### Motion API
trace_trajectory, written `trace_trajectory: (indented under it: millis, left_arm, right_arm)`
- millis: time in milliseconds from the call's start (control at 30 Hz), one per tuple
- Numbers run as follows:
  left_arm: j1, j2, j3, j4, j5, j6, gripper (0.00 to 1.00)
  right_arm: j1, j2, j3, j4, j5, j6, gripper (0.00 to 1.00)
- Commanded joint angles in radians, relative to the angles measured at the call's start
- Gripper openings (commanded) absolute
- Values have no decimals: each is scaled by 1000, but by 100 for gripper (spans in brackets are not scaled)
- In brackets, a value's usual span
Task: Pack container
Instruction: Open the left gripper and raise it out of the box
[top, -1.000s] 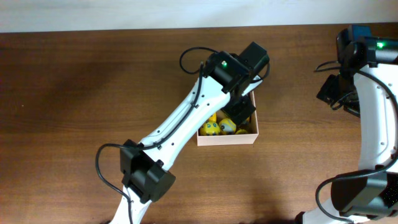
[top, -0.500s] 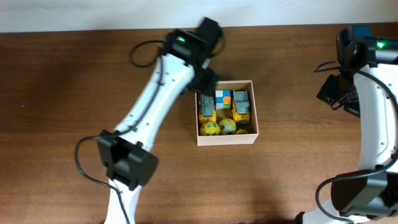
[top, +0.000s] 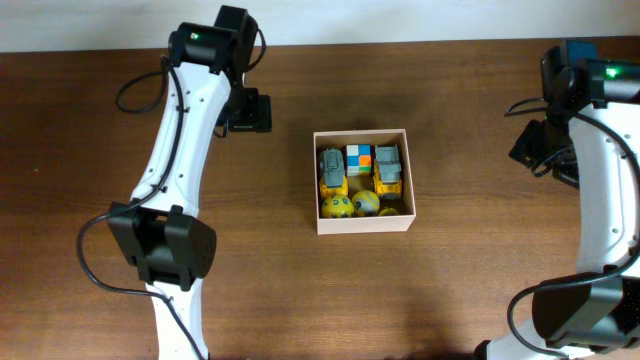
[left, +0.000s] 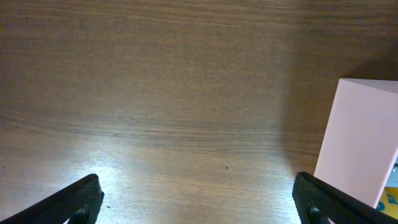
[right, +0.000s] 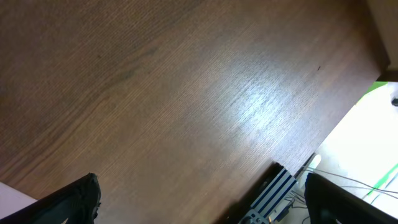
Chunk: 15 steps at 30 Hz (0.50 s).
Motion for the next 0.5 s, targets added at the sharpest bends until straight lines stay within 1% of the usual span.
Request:
trace_trajectory:
  millis: [0,467]
  left_arm:
    - [2,1,19,-13,-3,-17,99]
    - [2,2,19,-17,-4,-17,99]
  right_arm:
    - [-4,-4,2,1,5,10,99]
    - [-4,-4,2,0,5,10,99]
